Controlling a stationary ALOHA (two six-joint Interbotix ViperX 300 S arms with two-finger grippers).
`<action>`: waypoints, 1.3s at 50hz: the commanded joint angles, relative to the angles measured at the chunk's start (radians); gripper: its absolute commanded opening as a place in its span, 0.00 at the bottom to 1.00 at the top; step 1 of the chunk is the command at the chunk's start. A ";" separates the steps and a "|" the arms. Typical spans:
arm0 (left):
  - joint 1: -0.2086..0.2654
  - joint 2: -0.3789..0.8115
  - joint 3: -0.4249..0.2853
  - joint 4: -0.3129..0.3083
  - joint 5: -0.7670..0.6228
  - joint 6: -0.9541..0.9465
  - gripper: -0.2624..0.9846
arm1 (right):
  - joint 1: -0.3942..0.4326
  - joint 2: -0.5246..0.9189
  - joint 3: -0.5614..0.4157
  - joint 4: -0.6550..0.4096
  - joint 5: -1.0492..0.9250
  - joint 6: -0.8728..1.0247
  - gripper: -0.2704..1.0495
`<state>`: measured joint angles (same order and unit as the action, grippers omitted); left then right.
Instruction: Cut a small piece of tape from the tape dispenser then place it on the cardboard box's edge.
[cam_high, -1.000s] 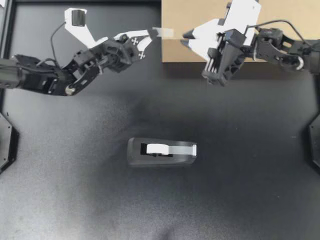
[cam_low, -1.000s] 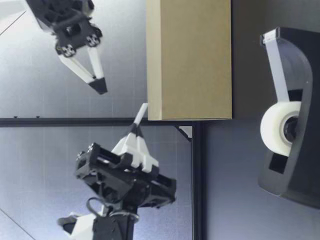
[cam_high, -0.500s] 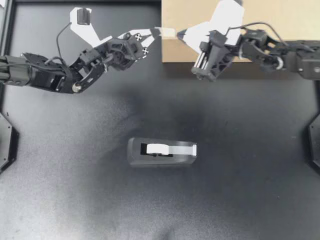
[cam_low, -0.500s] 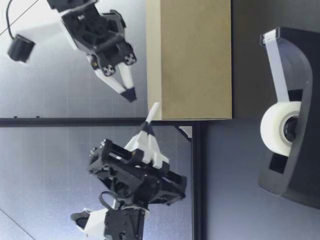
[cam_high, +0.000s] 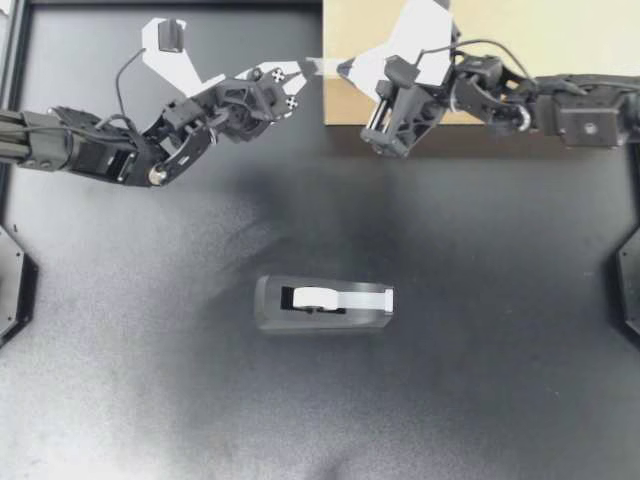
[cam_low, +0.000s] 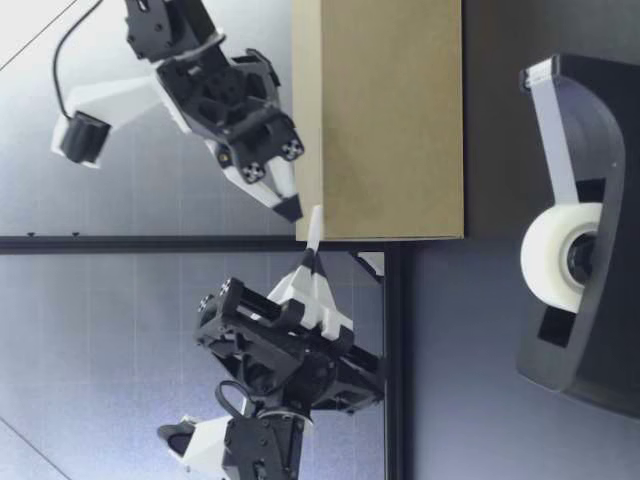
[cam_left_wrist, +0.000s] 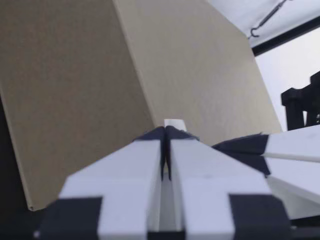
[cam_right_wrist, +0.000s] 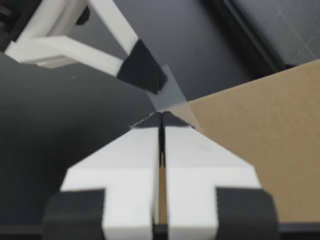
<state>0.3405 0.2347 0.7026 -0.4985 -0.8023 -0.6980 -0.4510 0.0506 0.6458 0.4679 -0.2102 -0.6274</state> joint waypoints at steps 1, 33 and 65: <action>0.008 -0.012 -0.011 0.000 -0.005 0.003 0.13 | -0.011 0.005 -0.029 -0.002 0.000 0.000 0.12; 0.008 -0.006 -0.008 0.002 0.011 0.003 0.13 | -0.051 0.063 -0.080 -0.002 0.026 -0.002 0.12; 0.008 -0.032 0.009 0.003 0.011 0.035 0.33 | -0.060 0.097 -0.150 -0.012 0.084 0.002 0.12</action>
<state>0.3421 0.2424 0.7179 -0.4985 -0.7869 -0.6688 -0.4985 0.1718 0.5077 0.4556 -0.1243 -0.6274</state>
